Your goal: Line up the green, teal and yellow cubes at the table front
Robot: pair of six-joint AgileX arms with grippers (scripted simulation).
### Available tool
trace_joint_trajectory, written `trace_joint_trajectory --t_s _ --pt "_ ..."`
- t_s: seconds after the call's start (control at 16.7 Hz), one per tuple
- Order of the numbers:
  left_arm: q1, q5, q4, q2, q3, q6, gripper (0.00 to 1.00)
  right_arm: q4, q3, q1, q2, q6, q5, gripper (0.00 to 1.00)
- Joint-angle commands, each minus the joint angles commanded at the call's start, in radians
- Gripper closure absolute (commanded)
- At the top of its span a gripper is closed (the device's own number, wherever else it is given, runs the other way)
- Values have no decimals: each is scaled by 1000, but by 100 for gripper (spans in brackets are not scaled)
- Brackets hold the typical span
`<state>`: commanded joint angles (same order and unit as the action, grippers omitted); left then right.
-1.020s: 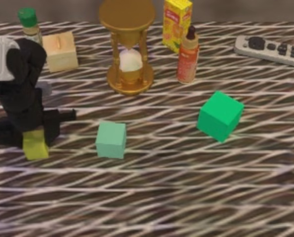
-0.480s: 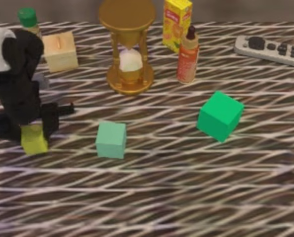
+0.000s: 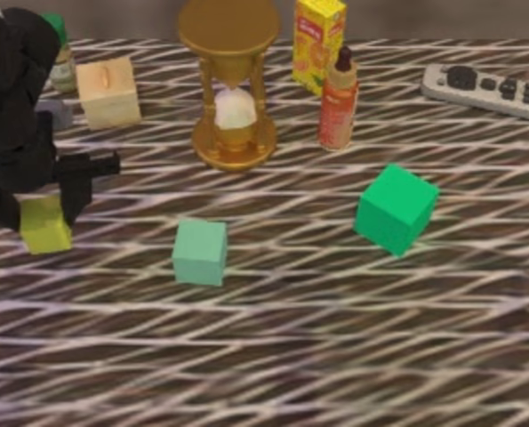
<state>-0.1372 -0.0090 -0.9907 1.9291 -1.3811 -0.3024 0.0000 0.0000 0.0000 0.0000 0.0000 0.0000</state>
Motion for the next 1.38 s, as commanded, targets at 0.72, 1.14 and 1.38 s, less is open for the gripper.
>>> trace_joint_trajectory --t_s 0.72,1.14,1.38 --pt "-516 -4 -181 243 -383 -403 100 0 0 0 0 0 0 0" --pt "-870 -10 -283 363 -636 -687 100 0 0 0 0 0 0 0" --pt "-881 -10 -287 367 -646 -698 100 0 0 0 0 0 0 0"
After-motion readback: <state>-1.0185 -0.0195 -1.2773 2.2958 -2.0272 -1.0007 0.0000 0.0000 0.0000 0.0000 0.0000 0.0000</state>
